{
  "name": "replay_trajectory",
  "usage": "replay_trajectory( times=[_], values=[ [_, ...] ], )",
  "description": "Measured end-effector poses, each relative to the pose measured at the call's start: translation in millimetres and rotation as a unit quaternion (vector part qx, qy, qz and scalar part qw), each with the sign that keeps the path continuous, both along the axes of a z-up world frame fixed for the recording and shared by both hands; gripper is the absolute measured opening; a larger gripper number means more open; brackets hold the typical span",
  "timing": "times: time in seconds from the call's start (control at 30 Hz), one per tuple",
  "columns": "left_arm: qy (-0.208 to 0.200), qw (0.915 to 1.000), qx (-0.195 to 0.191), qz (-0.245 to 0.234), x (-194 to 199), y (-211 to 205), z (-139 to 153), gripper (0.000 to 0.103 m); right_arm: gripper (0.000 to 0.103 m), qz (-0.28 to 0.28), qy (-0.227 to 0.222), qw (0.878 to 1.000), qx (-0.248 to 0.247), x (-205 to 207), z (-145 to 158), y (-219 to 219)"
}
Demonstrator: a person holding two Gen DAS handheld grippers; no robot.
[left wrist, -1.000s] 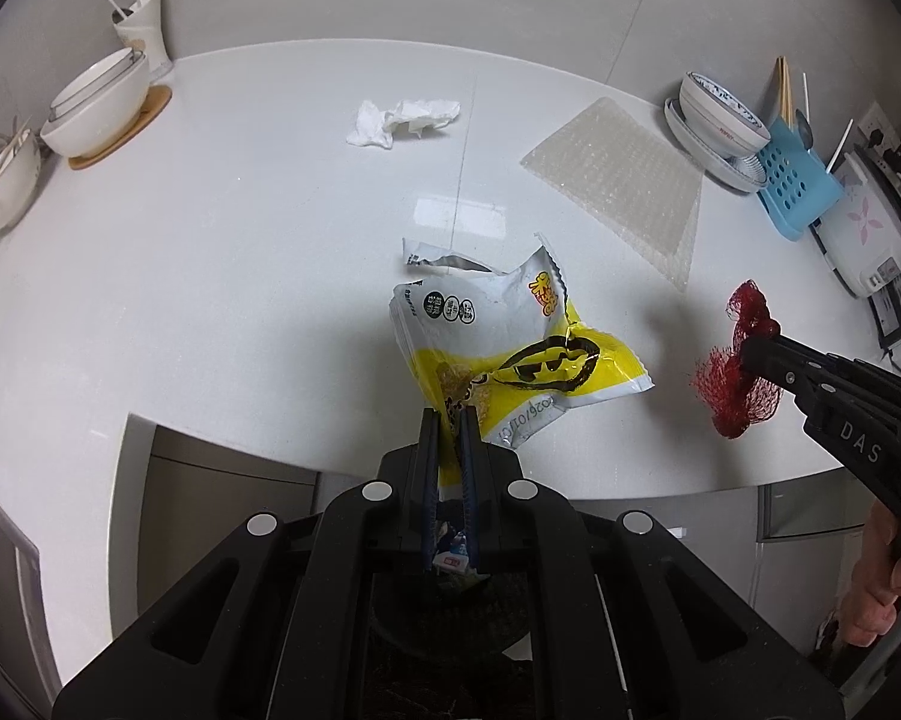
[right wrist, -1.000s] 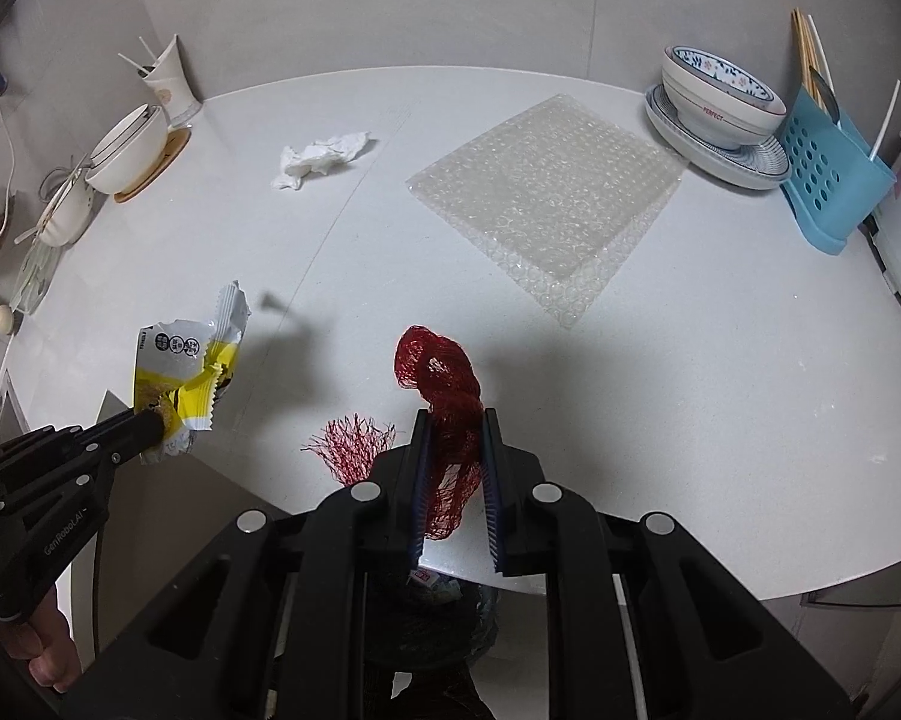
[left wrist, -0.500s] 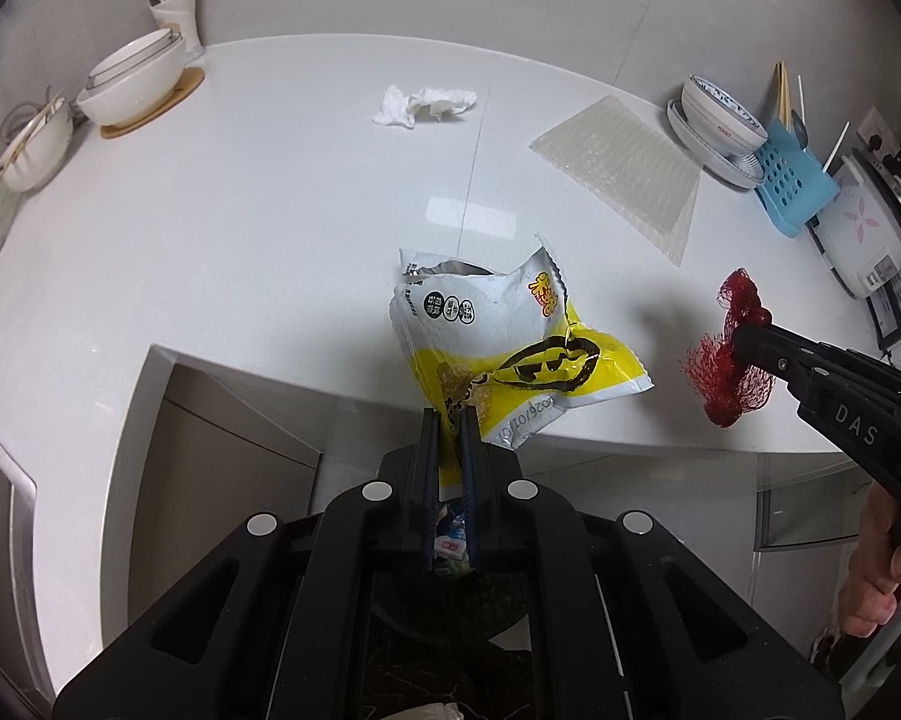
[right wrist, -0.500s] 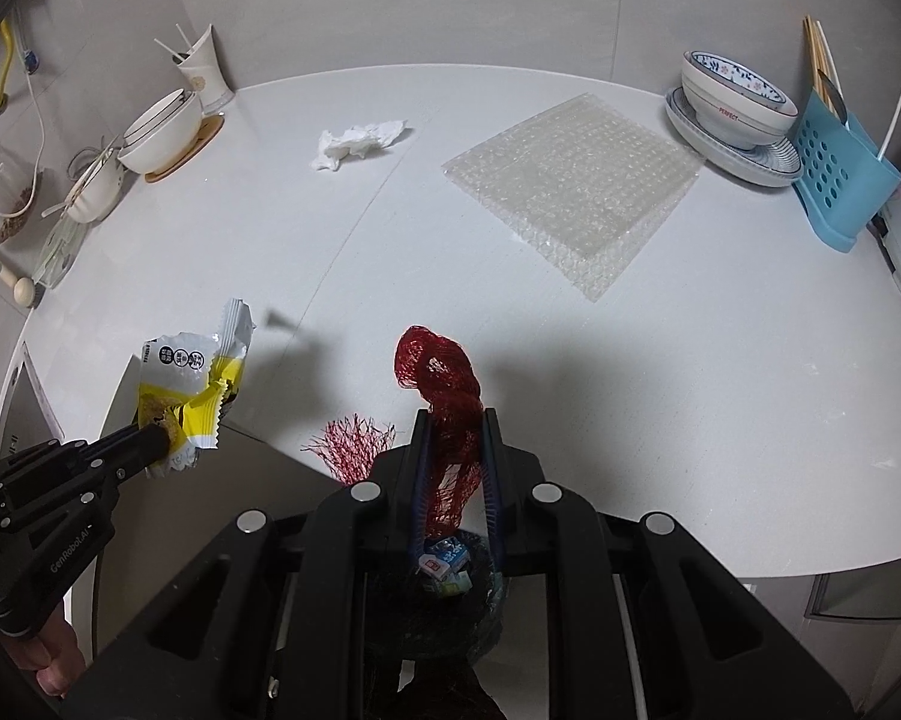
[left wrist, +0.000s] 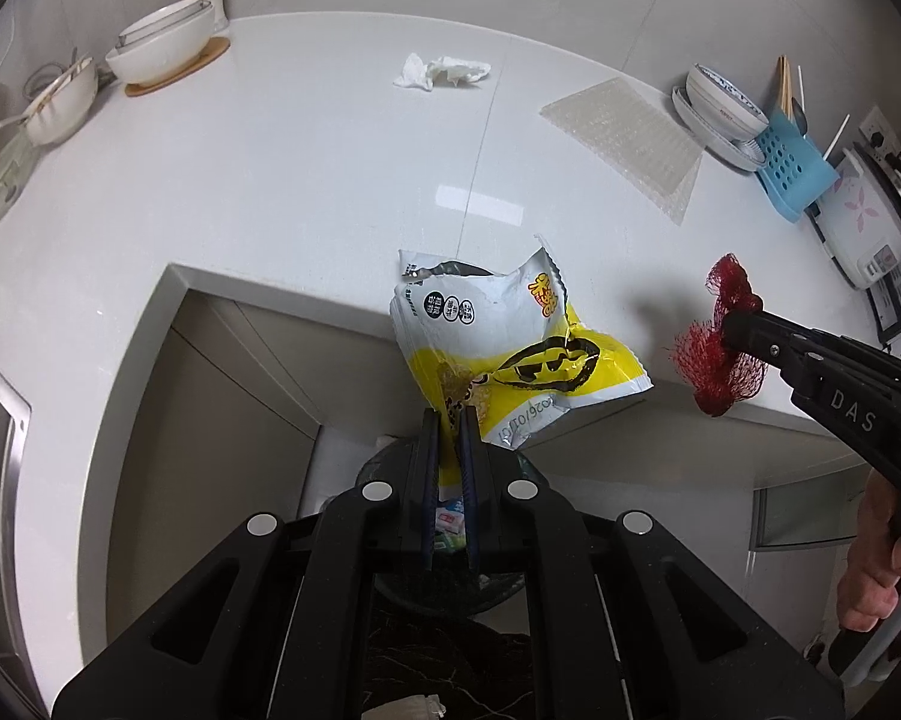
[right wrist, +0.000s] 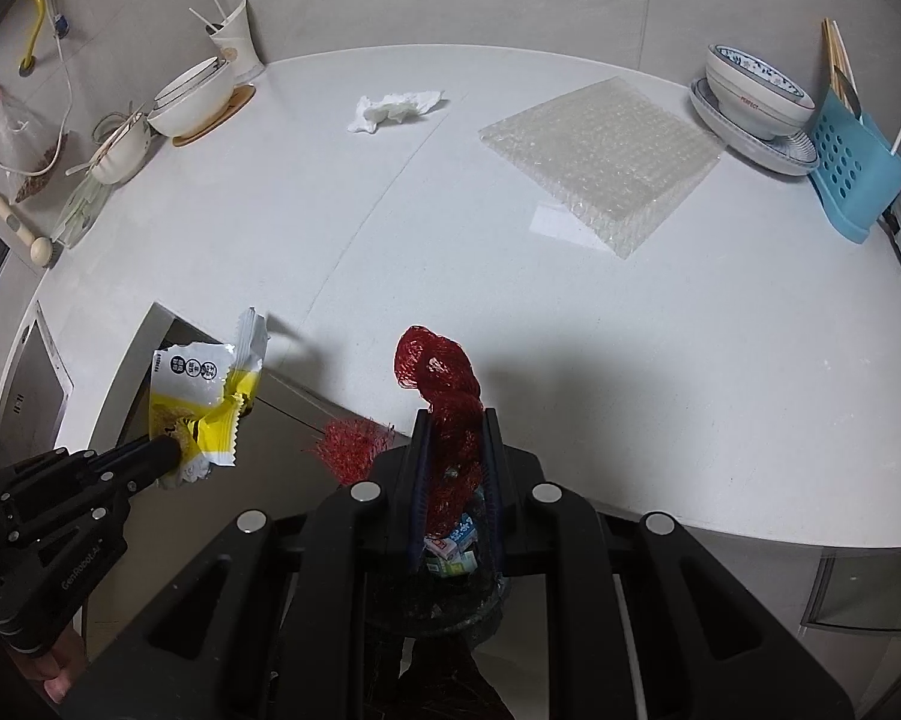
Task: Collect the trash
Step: 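Carry the yellow bag and red net down over the trash bin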
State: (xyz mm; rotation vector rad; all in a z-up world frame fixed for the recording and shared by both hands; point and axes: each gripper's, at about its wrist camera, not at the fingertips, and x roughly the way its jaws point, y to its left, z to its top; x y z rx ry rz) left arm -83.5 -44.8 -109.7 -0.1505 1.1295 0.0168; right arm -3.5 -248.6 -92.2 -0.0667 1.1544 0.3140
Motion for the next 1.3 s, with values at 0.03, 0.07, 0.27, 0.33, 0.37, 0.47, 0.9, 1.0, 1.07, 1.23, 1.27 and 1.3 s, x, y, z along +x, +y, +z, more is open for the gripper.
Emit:
replay_trajectory(
  times=[0.03,0.07,0.27,0.33,0.37,0.47,0.9,1.0,1.07,1.23,1.27,1.3],
  values=[
    [0.001,1.0,-0.001,0.0,-2.2,0.0,-1.3,0.006,0.015,0.002,0.001,1.0,0.0,-2.6,-1.2,-0.4],
    [0.002,1.0,-0.001,0.001,-4.8,-0.3,-3.0,0.006,0.015,0.003,0.001,1.0,0.0,-5.1,-2.4,-0.9],
    [0.009,0.9999,-0.004,0.006,-14.8,-1.2,-12.7,0.006,0.015,0.007,0.011,1.0,-0.004,-19.8,-14.1,-4.3],
    [0.01,0.9999,-0.002,0.004,-16.9,-3.2,-15.2,0.006,0.015,0.012,0.012,1.0,-0.007,-25.6,-18.1,-3.4],
    [0.009,0.9999,-0.003,0.004,-18.4,-3.8,-16.8,0.006,0.015,0.014,0.012,1.0,-0.008,-28.0,-19.8,-2.9],
    [0.012,0.9999,-0.006,0.004,-21.9,-4.3,-22.5,0.006,0.015,0.019,0.01,1.0,-0.014,-35.4,-25.6,-2.0],
    [0.021,0.9998,-0.002,0.005,-45.0,-1.7,-59.7,0.006,0.015,0.041,0.023,0.999,-0.014,-61.8,-57.8,-0.7],
    [0.02,0.9997,-0.007,0.008,-47.8,0.0,-70.0,0.006,0.015,0.042,0.034,0.998,-0.014,-65.2,-68.3,0.6],
    [0.02,0.9997,-0.01,0.007,-48.3,0.1,-75.5,0.006,0.015,0.045,0.037,0.998,-0.015,-68.4,-73.7,2.3],
    [0.024,0.9996,-0.01,0.008,-48.6,-1.0,-93.0,0.006,0.015,0.051,0.044,0.998,-0.014,-72.6,-89.8,7.1],
    [0.024,0.9997,-0.009,0.007,-48.7,-0.9,-96.3,0.006,0.015,0.052,0.045,0.998,-0.014,-73.1,-93.5,7.4],
    [0.025,0.9996,-0.006,0.007,-47.9,-1.3,-99.1,0.006,0.015,0.052,0.047,0.997,-0.014,-73.7,-96.8,7.5]
  ],
)
